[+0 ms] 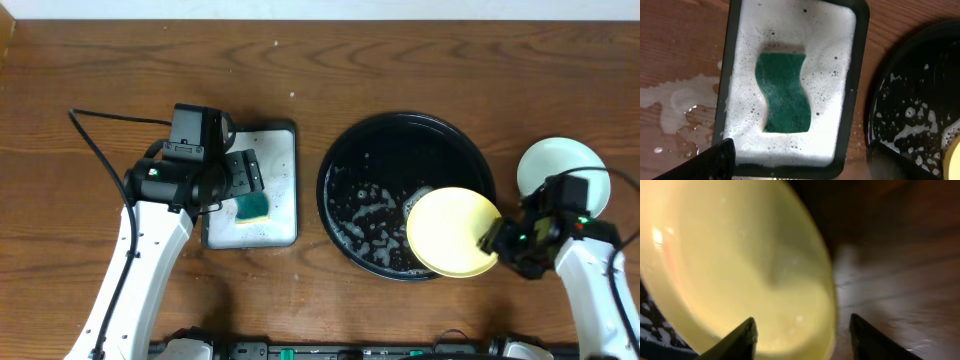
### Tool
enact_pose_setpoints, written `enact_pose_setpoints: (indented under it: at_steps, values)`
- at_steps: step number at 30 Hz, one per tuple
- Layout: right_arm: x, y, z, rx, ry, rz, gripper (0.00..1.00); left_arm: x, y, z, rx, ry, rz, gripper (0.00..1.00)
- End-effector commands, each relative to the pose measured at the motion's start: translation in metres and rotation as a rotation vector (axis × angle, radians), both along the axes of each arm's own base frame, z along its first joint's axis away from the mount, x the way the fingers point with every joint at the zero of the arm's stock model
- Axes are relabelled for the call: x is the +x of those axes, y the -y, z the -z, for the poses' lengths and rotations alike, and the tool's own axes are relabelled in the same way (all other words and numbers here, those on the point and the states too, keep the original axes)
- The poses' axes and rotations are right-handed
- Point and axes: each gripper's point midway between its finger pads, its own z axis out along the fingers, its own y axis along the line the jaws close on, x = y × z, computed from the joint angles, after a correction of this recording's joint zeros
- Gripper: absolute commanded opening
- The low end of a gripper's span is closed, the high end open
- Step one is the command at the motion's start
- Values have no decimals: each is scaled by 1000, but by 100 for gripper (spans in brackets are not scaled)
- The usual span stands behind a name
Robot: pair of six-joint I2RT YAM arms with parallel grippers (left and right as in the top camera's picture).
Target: Clean dirty plates on tray and stack at the side
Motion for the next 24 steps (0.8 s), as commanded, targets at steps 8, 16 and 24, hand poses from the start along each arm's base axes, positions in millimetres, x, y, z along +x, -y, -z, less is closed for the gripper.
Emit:
enact_pose_setpoints:
  at_steps: [8,16,24]
  values:
    - [17,-14,-18,90,67,-55,1,3,0,-6,-1,15,3,84]
    - [48,-23,-89,-124,310,-234,1,3,0,-6,-1,15,3,84]
    - [88,-55,-139,-613,602,-457,1,3,0,-6,-1,15,3,84]
